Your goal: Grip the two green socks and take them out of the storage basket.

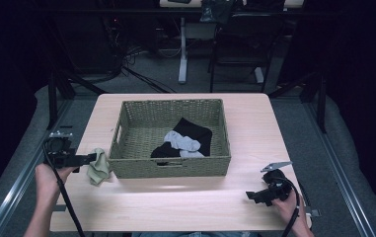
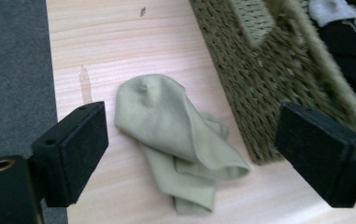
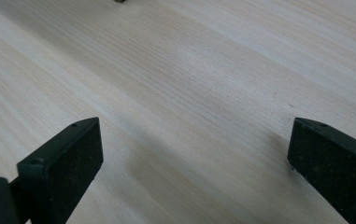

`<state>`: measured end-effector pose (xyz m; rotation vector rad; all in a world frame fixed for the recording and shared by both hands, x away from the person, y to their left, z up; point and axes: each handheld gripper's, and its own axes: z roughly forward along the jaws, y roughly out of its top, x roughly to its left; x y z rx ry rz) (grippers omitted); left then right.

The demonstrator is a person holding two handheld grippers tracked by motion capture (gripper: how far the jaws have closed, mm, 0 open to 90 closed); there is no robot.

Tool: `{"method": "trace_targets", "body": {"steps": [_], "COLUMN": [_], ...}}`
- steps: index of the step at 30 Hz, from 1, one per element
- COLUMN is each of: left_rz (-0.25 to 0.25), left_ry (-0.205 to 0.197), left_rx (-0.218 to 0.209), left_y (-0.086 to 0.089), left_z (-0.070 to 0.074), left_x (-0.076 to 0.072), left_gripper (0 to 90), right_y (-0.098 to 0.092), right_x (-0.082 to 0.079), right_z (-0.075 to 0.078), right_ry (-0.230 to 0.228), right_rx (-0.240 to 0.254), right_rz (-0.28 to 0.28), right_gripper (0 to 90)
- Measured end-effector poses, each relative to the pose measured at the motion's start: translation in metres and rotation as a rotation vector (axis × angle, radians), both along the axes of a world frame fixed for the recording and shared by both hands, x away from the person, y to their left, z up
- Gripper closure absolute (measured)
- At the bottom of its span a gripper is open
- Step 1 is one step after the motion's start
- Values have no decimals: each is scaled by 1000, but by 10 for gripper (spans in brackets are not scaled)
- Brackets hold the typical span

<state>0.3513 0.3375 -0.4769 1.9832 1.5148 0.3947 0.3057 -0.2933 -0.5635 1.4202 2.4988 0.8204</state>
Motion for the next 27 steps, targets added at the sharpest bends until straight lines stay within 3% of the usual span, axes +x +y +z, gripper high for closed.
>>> {"method": "trace_targets", "body": {"steps": [3,11,17,24,27], "left_rz": [-1,-9,2,23,16], "left_ry": [-32,-65,-71,-52,-20], "left_rx": [-4,3,16,18,26], "left_y": [-5,-20,-28,-25,-24], "left_z": [0,-6,-27,-49,-58], "left_x": [-12,-43,-64,-68,-62], "left_gripper": [69,12,4,3,2], "right_y": [0,-1,-1,0,0], "right_x": [0,0,0,0,1], "right_z": [0,0,0,1,1], "right_ry": [-5,-3,-5,-13,-13], "right_rx": [2,-2,0,-3,1], "right_rz": [5,2,1,-1,-1], "right_gripper": [27,27,27,26,26]}}
